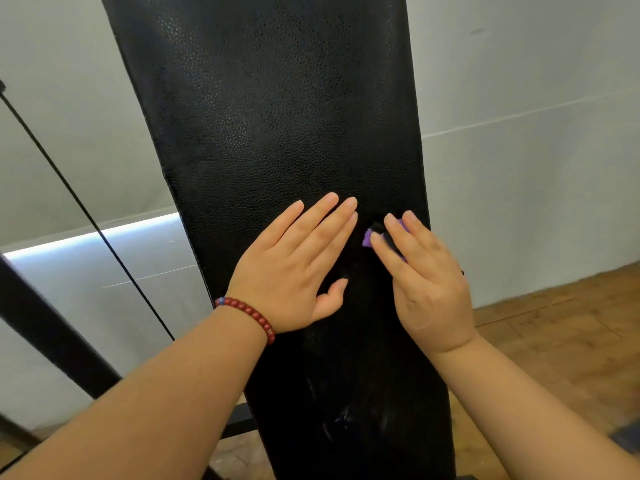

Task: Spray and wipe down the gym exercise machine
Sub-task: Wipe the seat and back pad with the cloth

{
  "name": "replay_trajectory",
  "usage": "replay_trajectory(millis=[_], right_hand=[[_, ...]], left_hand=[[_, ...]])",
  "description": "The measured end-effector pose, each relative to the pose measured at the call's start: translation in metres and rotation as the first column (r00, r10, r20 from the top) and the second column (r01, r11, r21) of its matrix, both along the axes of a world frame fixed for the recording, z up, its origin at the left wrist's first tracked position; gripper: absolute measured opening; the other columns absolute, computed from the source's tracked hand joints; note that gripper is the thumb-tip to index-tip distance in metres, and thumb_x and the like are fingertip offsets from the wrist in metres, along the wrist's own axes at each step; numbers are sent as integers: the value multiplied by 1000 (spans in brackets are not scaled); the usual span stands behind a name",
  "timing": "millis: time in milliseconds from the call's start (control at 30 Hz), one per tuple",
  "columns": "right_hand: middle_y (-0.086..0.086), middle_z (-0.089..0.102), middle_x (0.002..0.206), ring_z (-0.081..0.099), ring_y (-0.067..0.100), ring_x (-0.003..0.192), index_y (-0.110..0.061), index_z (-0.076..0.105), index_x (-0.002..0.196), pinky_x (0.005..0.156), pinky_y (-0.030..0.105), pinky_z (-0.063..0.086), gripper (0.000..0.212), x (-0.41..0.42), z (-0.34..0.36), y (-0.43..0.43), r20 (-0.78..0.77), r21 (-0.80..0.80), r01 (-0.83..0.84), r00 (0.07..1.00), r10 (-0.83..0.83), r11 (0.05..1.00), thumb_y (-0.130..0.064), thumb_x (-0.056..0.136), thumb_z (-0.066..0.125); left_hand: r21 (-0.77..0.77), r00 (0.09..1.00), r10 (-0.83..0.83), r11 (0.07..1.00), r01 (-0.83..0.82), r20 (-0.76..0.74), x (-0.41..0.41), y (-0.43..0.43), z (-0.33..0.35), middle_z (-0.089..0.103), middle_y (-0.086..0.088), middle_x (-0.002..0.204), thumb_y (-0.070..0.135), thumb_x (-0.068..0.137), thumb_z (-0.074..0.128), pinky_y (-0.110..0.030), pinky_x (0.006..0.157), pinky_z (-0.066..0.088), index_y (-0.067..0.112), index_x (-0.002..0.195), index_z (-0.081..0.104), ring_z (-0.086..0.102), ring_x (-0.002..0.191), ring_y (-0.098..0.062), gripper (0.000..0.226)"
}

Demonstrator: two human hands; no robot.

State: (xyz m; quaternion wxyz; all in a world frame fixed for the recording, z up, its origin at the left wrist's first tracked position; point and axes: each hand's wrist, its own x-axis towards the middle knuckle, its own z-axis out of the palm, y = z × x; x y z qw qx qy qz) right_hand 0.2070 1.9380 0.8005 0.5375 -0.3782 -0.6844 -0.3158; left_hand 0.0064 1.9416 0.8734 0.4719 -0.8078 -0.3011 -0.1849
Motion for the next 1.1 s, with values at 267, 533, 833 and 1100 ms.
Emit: replay_trajectory(millis=[267,533,833,1100], right_hand=[[13,52,138,47,31,133,-4,62,127,113,35,35,33,1,19,12,-61,16,16,998,-15,1000,-1,102,42],[12,53,137,49,30,132,-5,63,126,110,35,39,35,6,19,10,-94,-2,9,996,-9,1000,4,97,47],[13,50,140,43,27,137,-5,55,132,113,41,36,35,3,-26,-10,86,-70,-61,994,67,996,1,98,47],[15,55,135,52,31,128,-2,61,126,111,40,38,32,-5,23,14,-6,48,-45,999,46,998,3,98,47]], left_hand=[[21,1000,24,999,-24,-11,0,0,0,28,-7,158,45,91,43,-42,120,20,6,149,35,25,146,-24,71],[32,999,-17,999,18,-45,-2,2,-1,30,-6,157,48,90,44,-44,120,19,9,148,38,26,146,-24,71],[23,1000,-14,1000,14,-16,-1,1,-2,32,-6,156,47,89,44,-44,119,22,9,148,39,28,145,-24,71],[49,992,-72,996,68,99,-2,2,-4,48,-12,145,47,85,51,-39,119,20,5,139,51,35,138,-27,68]])
